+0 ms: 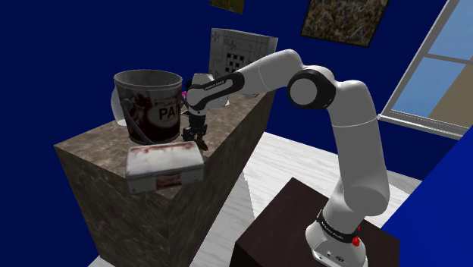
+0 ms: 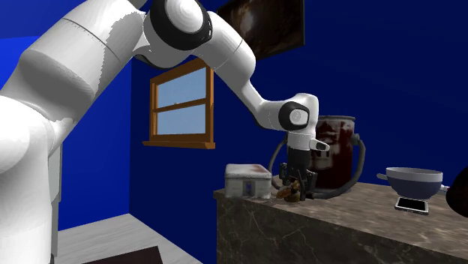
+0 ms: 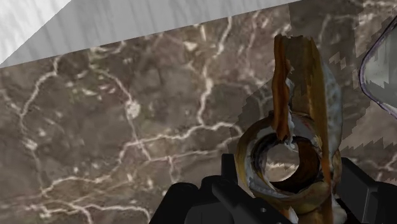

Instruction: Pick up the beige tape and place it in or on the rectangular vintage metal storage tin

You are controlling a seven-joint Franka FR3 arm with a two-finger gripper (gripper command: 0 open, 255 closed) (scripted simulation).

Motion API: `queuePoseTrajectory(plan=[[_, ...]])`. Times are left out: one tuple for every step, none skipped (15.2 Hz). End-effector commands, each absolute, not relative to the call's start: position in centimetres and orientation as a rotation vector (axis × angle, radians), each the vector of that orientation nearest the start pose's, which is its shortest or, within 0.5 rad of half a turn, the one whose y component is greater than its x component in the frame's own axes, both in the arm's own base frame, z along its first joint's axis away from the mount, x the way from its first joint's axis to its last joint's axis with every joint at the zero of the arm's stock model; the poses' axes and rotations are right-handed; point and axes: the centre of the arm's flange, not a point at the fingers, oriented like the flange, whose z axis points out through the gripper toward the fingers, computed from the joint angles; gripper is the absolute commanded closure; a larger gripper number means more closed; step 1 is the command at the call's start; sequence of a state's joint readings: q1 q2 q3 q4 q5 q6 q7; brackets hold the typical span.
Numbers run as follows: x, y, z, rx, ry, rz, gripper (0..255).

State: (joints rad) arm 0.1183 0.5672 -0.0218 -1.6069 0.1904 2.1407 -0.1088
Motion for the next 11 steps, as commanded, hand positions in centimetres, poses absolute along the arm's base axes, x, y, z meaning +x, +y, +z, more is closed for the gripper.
queuePoseTrajectory(plan=[[68.3,7.6,29.6,-2.990,-0.154,0.048,255],[68.3,7.6,29.6,-2.990,-0.154,0.048,255],[68.3,7.6,29.6,-2.990,-0.154,0.048,255],[68.3,7.6,30.1,-2.990,-0.154,0.048,255],[68.3,7.6,30.6,-2.990,-0.154,0.048,255],[68.3,7.6,31.2,-2.990,-0.154,0.048,255],[68.3,7.6,31.7,-2.990,-0.154,0.048,255],[68.3,7.6,32.2,-2.990,-0.154,0.048,255],[68.3,7.6,32.7,-2.990,-0.154,0.048,255],[68.3,7.6,33.3,-2.990,-0.154,0.048,255],[68.3,7.6,33.8,-2.990,-0.154,0.048,255]])
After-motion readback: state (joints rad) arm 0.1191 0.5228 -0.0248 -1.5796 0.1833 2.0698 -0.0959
